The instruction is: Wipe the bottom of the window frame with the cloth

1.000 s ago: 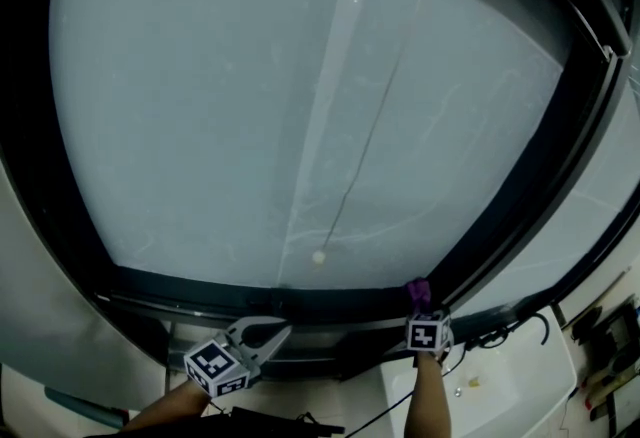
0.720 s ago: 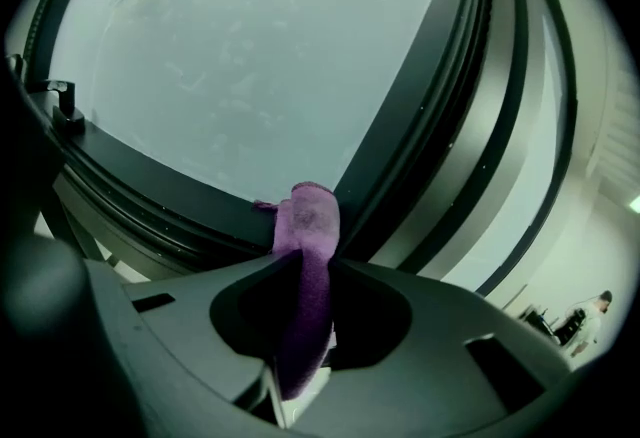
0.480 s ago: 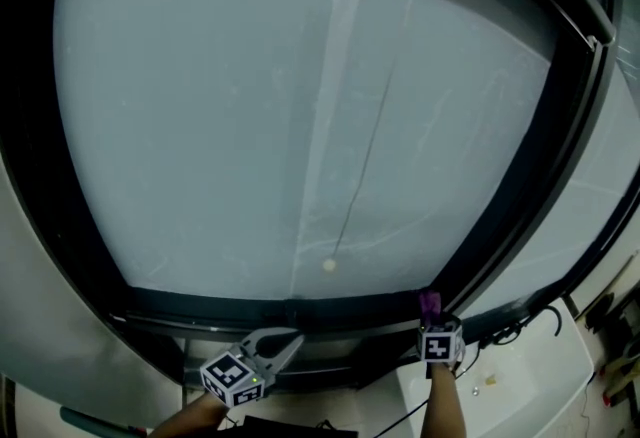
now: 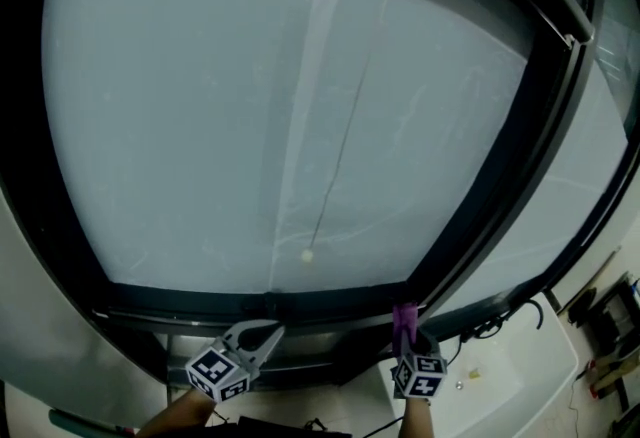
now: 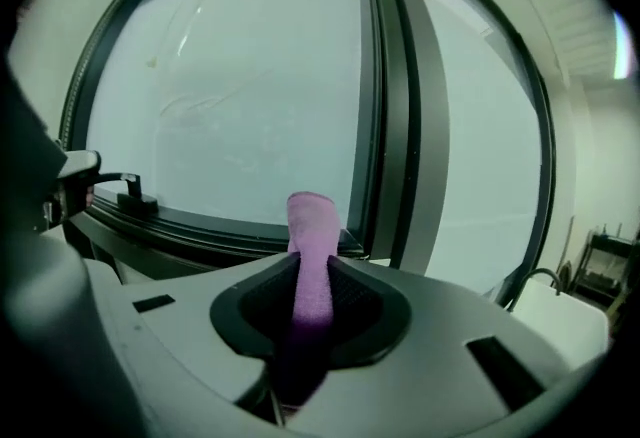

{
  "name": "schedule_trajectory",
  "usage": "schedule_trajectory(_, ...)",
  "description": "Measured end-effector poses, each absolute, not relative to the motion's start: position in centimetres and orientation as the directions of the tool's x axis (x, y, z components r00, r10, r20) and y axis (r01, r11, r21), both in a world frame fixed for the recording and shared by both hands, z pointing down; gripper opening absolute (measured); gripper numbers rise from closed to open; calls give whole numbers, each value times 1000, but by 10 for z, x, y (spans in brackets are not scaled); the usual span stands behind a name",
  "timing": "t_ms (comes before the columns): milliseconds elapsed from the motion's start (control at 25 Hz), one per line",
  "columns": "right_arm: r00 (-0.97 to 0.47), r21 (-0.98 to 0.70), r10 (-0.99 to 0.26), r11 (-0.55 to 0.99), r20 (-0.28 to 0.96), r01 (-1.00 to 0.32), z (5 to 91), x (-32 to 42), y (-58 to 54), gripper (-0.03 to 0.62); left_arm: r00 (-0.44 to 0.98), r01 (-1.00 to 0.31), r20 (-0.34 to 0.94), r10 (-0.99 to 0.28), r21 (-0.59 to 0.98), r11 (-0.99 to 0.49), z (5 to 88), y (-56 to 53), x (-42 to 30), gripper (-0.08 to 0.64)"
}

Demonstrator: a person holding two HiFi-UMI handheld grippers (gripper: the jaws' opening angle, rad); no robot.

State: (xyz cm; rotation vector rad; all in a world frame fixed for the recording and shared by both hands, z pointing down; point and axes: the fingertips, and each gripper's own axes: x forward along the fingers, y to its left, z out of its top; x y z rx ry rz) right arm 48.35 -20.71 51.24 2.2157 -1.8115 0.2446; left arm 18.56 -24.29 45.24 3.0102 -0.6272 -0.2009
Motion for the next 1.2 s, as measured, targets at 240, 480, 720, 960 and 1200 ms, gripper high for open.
schedule_trajectory(240, 204, 47, -968, -199, 145, -979, 505, 455, -173, 75, 901, -408, -118, -418, 99, -908, 452, -245, 185, 2)
schedule_trajectory(480, 185, 15, -981, -185, 63, -983, 493, 435, -155, 74, 899, -409, -124, -420, 107, -906, 453, -246, 186, 2)
schedule_trajectory(720, 172, 9, -984, -171, 45, -985, 491, 425, -145, 72, 902, -406, -120, -416, 99, -909, 453, -245, 186, 2)
schedule_trajectory(960, 181, -3, -982, -181, 58, -983, 498, 420, -139, 71, 909, -388, -117, -400, 107, -915, 454, -245, 185, 2)
schedule_trajectory(1200, 191, -8, -980, -192, 54, -981, 497, 421, -139, 72, 911, -388, -105, -399, 111, -915, 456, -248, 181, 2)
